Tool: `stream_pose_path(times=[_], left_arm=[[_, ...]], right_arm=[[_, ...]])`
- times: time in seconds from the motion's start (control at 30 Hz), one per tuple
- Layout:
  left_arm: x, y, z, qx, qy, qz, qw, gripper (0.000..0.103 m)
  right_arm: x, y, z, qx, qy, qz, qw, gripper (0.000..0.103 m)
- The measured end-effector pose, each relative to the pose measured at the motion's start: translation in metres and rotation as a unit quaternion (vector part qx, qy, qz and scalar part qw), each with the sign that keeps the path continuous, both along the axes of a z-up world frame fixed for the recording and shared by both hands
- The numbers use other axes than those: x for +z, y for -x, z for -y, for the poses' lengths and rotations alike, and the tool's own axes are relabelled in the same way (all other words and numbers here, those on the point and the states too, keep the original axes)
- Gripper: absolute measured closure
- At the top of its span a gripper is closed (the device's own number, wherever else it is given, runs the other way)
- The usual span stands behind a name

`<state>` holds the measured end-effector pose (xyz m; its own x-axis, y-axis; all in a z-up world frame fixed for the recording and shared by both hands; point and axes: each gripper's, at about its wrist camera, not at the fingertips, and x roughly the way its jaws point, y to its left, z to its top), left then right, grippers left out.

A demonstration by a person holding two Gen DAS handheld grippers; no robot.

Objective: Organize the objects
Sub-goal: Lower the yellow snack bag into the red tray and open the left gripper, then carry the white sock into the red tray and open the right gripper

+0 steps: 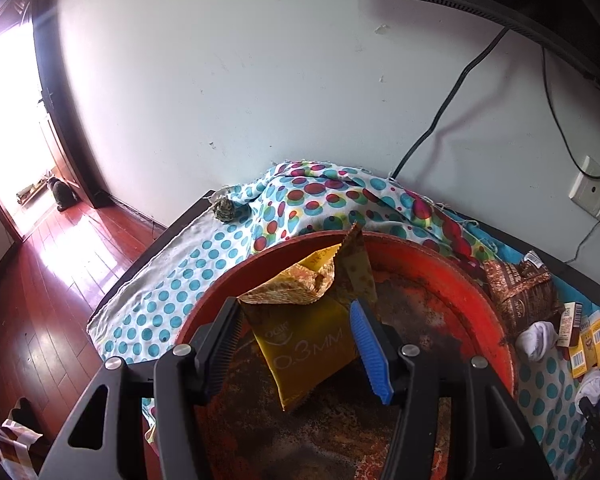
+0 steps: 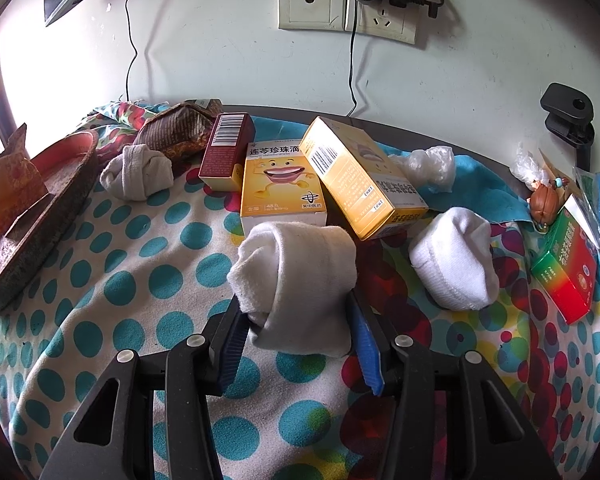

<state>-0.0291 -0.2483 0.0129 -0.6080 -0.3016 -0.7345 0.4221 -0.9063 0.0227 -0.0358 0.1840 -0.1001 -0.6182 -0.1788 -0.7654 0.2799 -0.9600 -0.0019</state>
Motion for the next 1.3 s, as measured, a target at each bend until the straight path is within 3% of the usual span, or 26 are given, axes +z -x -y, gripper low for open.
stream_pose_path(times=[0.5, 0.93, 1.1, 1.3], left_arm=[[0.046, -0.035, -0.02, -0.035, -0.002, -0.04, 0.9986, 0.046], [0.013, -0.076, -0.085, -0.109, -0.022, -0.013, 0.9937, 0.046], [-0.002, -0.087, -0.095, -0.121, -0.028, -0.002, 0.9922, 0.046], [-0.005, -0.102, -0.082, -0.106, -0.037, -0.005, 0.9937, 0.046]], right_arm=[[0.001, -0.004, -0.004, 0.001, -0.005, -0.003, 1.0, 0.06], [0.014, -0.005, 0.015, 0.007, 0.001, -0.014, 1.0, 0.074], [0.044, -0.01, 0.026, 0.016, 0.025, -0.03, 0.999, 0.074], [0.082, -0.019, 0.081, 0.079, 0.058, -0.043, 0.994, 0.074]])
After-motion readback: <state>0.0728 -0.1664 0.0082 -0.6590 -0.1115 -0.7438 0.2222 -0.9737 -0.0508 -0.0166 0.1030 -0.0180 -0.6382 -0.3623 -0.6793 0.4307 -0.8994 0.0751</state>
